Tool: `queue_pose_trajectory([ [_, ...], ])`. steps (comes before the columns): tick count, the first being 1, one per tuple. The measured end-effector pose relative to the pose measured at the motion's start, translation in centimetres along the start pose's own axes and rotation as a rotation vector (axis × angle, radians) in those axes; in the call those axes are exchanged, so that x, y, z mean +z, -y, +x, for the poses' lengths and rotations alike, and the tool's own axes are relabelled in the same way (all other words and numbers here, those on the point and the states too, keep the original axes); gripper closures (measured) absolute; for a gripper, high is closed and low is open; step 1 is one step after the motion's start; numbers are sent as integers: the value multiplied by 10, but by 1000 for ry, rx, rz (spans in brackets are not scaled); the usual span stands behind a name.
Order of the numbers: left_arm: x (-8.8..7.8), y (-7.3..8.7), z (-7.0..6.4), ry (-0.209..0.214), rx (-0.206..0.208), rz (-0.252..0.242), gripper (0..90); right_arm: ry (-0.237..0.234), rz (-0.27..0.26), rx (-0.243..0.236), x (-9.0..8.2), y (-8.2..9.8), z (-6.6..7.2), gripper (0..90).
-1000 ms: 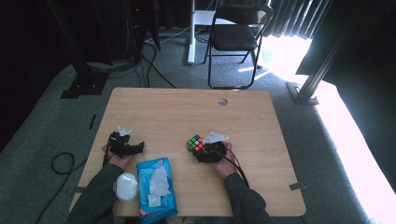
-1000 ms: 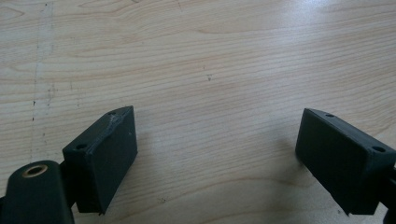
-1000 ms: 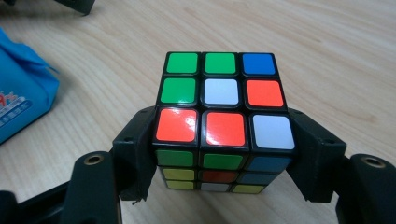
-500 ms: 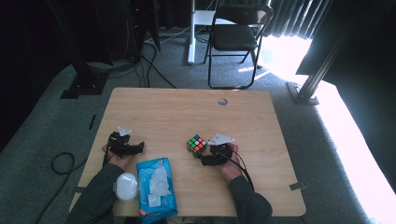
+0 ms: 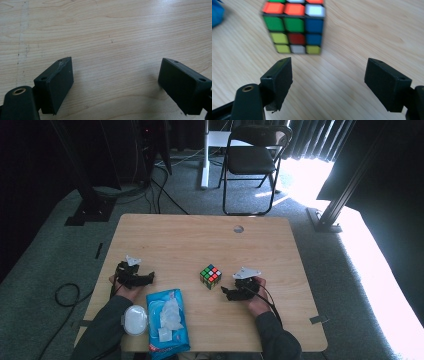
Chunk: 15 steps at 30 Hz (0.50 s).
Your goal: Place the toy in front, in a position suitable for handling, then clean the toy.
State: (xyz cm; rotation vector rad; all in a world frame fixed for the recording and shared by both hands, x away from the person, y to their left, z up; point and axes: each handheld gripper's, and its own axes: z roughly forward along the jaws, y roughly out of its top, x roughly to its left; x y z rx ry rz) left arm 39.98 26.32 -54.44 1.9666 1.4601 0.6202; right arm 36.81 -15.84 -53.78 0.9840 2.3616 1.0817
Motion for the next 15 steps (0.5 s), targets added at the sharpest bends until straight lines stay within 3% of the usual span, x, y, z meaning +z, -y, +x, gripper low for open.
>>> queue_pose_trajectory([
  [7, -3, -2, -4, 37, 38, 19, 208, 43, 5, 49, -1, 8, -14, 223],
  [15, -8, -3, -6, 92, 59, 51, 246, 43, 33, 42, 5, 10, -10, 218],
])
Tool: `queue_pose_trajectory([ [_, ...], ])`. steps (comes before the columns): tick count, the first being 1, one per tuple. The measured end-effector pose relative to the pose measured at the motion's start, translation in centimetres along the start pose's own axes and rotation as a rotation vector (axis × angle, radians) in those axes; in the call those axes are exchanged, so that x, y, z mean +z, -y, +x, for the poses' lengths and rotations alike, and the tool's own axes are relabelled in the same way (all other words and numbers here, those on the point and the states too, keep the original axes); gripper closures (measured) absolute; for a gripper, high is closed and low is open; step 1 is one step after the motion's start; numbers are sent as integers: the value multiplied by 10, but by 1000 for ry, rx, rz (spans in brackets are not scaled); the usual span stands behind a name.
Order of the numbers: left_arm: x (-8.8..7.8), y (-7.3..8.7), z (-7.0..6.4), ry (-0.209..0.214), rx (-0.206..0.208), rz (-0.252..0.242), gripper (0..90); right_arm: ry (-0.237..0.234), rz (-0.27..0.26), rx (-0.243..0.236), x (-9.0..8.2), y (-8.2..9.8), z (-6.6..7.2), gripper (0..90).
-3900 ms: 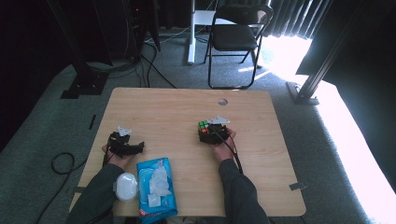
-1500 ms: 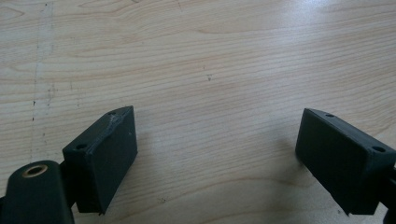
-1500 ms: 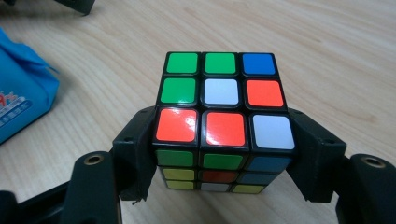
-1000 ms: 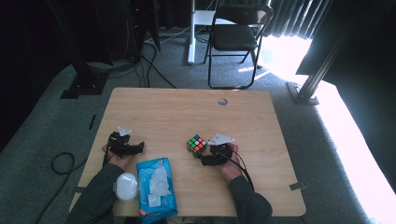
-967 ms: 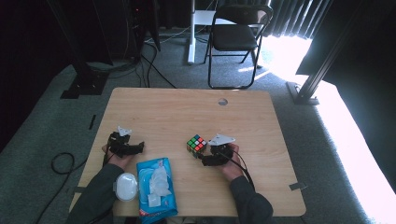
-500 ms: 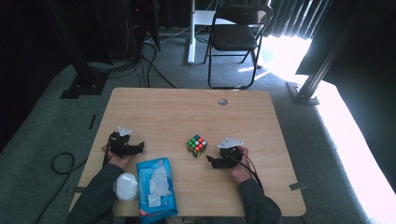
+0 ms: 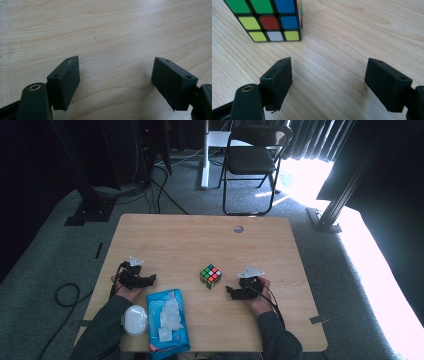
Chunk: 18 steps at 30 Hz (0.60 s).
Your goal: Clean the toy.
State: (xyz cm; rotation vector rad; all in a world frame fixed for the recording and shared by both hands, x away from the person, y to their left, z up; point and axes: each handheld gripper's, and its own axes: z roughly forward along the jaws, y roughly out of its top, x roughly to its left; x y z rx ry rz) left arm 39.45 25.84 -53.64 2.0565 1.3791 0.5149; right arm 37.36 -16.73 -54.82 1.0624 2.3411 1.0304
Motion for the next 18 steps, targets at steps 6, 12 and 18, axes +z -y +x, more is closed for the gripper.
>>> queue_pose_trajectory([
  [6, -7, -1, -1, 21, 5, -15, 257, -1, 0, 10, 0, 0, -2, 218],
  [12, -18, -3, -1, 37, 19, -49, 259, 1, 12, 20, 0, 0, -2, 215],
  [18, -29, -5, -3, 68, 19, -69, 259, -12, 17, 31, 1, 0, -4, 216],
])
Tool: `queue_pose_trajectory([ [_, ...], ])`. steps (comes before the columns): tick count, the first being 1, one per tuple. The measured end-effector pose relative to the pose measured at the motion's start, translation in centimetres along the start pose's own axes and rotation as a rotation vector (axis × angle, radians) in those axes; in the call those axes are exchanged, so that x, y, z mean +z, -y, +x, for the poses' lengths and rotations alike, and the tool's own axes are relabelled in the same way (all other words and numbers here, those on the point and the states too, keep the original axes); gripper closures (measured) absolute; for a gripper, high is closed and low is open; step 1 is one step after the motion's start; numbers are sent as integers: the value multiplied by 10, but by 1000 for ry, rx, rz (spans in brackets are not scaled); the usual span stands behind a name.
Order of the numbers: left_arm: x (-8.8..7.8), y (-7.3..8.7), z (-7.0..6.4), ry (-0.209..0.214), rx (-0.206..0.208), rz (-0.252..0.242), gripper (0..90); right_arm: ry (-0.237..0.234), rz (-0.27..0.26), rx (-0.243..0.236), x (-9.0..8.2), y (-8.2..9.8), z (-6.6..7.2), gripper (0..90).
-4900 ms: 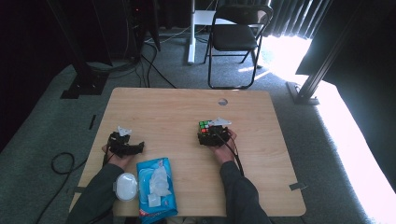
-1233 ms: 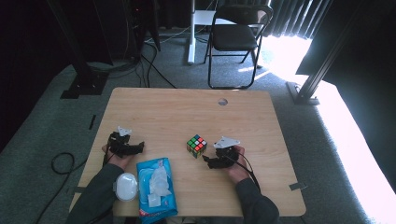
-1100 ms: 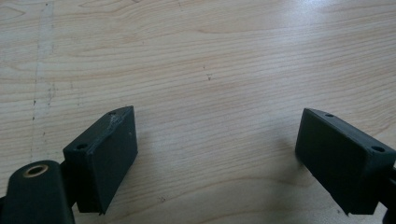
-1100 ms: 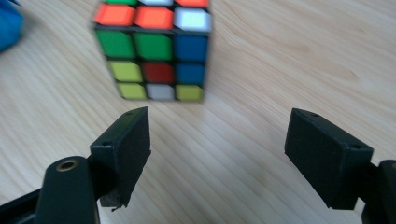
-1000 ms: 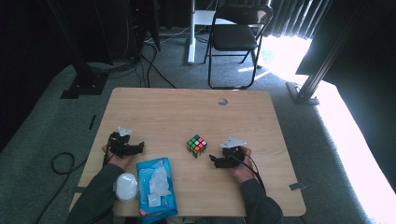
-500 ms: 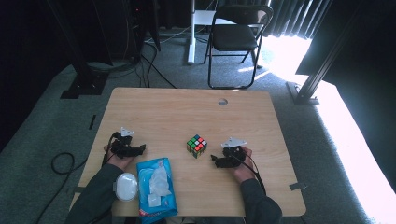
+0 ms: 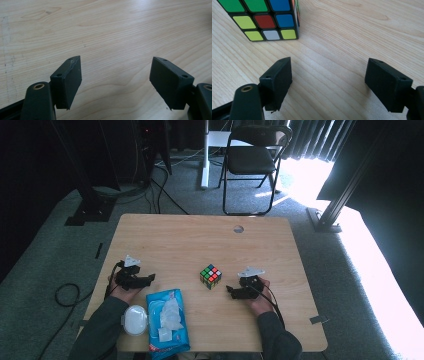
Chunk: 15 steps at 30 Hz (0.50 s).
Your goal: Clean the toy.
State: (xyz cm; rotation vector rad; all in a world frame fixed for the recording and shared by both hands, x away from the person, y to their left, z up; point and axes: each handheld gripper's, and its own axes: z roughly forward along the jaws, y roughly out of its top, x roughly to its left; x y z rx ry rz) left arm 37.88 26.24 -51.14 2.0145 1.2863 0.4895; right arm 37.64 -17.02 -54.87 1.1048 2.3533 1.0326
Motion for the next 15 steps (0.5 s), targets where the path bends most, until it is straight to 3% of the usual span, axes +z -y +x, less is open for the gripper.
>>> queue_pose_trajectory([
  [8, -19, -4, 0, 51, -18, -40, 309, -2, 1, 4, 0, 0, 0, 215],
  [15, -33, -6, 0, 88, -38, -41, 332, -3, 2, 7, 0, 0, 0, 215],
])
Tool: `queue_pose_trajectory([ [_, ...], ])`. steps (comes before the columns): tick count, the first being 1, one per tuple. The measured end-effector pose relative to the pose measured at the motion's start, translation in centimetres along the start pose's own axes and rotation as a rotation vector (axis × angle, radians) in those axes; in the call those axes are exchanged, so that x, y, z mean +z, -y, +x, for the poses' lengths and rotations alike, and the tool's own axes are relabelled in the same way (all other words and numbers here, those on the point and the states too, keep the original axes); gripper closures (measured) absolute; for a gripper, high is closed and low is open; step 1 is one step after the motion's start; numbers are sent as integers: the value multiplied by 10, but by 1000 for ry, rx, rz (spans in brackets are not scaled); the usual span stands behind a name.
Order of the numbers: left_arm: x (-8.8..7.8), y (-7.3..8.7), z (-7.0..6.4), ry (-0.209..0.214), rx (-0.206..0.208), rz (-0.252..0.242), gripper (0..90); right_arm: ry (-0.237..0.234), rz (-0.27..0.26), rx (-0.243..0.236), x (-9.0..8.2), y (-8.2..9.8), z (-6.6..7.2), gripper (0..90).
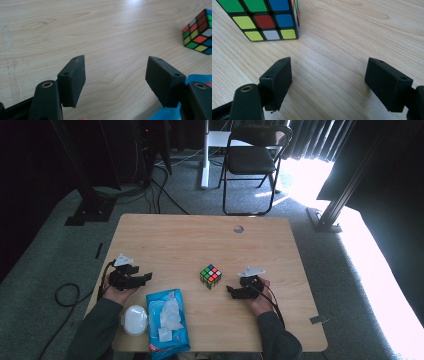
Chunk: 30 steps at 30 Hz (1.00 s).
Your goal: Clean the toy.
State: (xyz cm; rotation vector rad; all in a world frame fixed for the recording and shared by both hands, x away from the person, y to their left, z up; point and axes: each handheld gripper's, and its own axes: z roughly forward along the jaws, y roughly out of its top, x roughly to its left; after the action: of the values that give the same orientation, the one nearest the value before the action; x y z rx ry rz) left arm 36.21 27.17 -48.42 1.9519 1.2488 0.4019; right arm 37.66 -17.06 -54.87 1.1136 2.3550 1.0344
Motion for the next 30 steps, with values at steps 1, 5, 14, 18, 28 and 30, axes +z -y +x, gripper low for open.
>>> queue_pose_trajectory([
  [1, -2, 0, -1, 6, 4, -2, 335, 0, -1, -1, 0, 0, 0, 215],
  [5, -12, -4, -4, 17, 11, -19, 335, 0, -1, -1, 0, 0, 0, 215],
  [14, -31, -12, -19, 92, 52, -40, 332, 0, 0, -3, 0, 0, 0, 215],
  [18, -37, -16, -32, 93, 111, -43, 332, 0, 0, -2, 0, 0, 0, 215],
  [28, -42, -17, -53, 130, 173, -50, 338, 0, -1, -1, 0, 0, 0, 215],
  [30, -42, -16, -56, 142, 178, -47, 339, 0, 0, -2, 0, 0, 0, 215],
])
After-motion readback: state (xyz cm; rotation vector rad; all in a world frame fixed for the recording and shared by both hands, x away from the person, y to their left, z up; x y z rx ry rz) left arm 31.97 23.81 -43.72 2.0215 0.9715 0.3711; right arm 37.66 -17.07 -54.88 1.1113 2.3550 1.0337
